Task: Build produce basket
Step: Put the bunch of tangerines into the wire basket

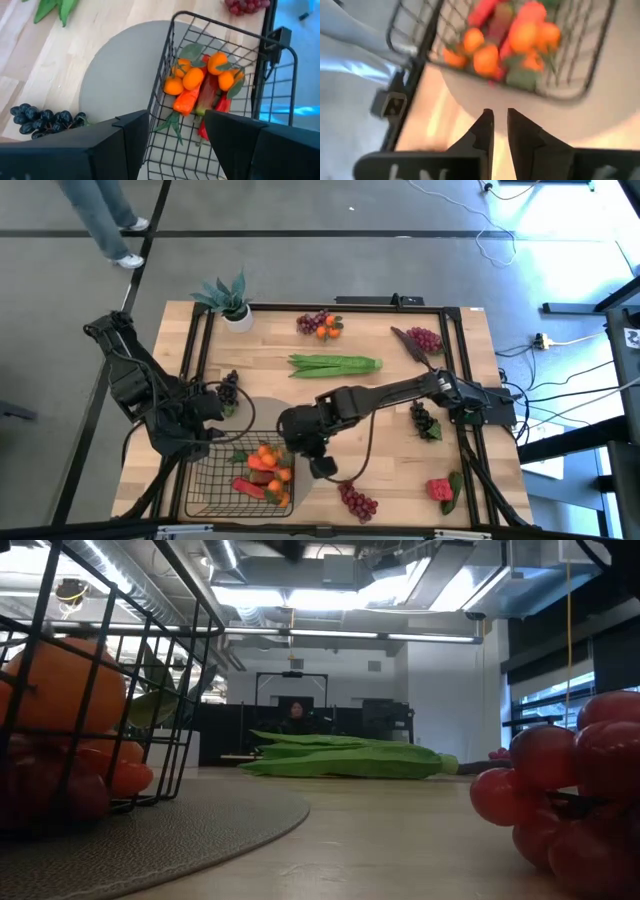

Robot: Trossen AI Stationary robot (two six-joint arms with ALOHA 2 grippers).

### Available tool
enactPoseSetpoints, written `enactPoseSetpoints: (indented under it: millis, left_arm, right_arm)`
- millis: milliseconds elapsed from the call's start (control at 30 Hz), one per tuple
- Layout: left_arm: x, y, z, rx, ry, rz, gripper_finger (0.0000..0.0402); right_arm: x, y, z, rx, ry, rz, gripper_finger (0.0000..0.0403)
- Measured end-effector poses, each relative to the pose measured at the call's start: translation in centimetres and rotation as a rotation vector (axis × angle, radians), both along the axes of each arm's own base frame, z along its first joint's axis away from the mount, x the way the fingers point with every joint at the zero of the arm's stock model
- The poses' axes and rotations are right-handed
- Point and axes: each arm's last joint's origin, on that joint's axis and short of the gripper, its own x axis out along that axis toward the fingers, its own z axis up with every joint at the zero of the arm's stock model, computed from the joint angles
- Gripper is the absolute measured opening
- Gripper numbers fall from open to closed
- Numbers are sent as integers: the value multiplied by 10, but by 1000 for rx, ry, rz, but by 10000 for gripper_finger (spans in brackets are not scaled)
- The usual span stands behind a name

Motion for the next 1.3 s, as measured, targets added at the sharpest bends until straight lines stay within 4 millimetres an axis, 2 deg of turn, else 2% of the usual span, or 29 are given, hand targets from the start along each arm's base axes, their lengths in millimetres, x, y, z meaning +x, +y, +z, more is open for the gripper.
enactPoseSetpoints:
  millis: [233,367,633,833,1067,1300]
  left_arm:
    - [1,1,1,-11,-36,86,181]
    - [1,2,1,-14,-53,126,181]
    - [2,3,1,-18,-69,157,181]
    - [2,3,1,-17,-70,157,181]
    - [2,3,1,-16,-70,158,181]
    - [2,4,2,4,-99,177,181]
  right_arm:
    - [-33,2,17,-101,142,-47,4]
    - [-47,6,23,-132,204,-84,6]
    - [-76,27,33,-199,290,-122,1]
    - [-101,27,54,-231,244,-216,1]
    - [-149,13,59,-236,289,-502,0]
    - [-201,26,62,-133,335,-594,0]
